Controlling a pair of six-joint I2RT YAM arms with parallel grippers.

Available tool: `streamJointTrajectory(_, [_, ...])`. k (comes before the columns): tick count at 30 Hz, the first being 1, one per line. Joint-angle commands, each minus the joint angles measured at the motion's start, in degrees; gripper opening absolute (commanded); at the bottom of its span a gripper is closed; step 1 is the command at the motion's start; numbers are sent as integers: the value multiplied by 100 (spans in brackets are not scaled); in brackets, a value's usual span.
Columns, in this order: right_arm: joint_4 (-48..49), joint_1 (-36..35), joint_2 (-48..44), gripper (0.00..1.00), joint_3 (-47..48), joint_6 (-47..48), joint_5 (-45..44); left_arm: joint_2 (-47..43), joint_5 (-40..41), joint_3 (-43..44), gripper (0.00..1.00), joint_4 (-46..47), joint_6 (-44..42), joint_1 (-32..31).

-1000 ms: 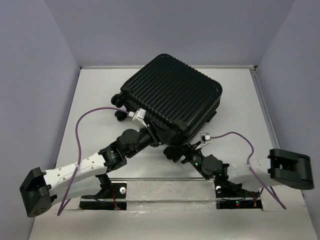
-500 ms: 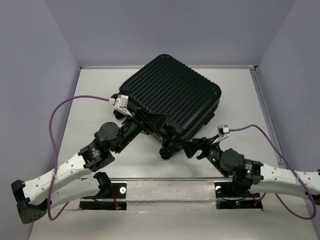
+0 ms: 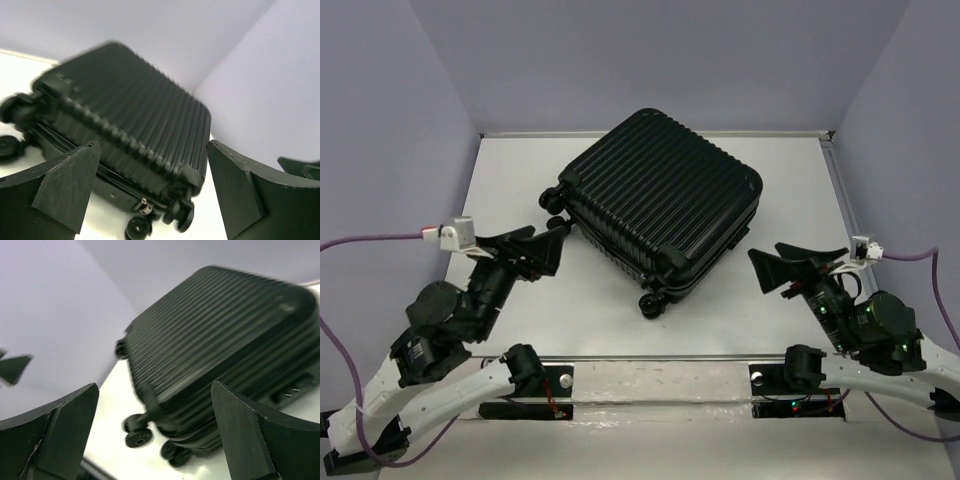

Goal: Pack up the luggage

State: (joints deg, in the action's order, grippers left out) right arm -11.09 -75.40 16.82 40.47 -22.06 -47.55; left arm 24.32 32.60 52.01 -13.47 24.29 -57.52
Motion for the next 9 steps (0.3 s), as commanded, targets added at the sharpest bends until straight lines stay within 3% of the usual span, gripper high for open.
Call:
streamJointTrajectory(1, [-306, 7, -407, 100, -223, 414, -1018, -418, 651, -111, 99, -235, -478, -5])
streamJointTrajectory(9, [-297, 7, -987, 100, -356, 562, -1134, 28, 616, -192, 99, -50, -557, -5])
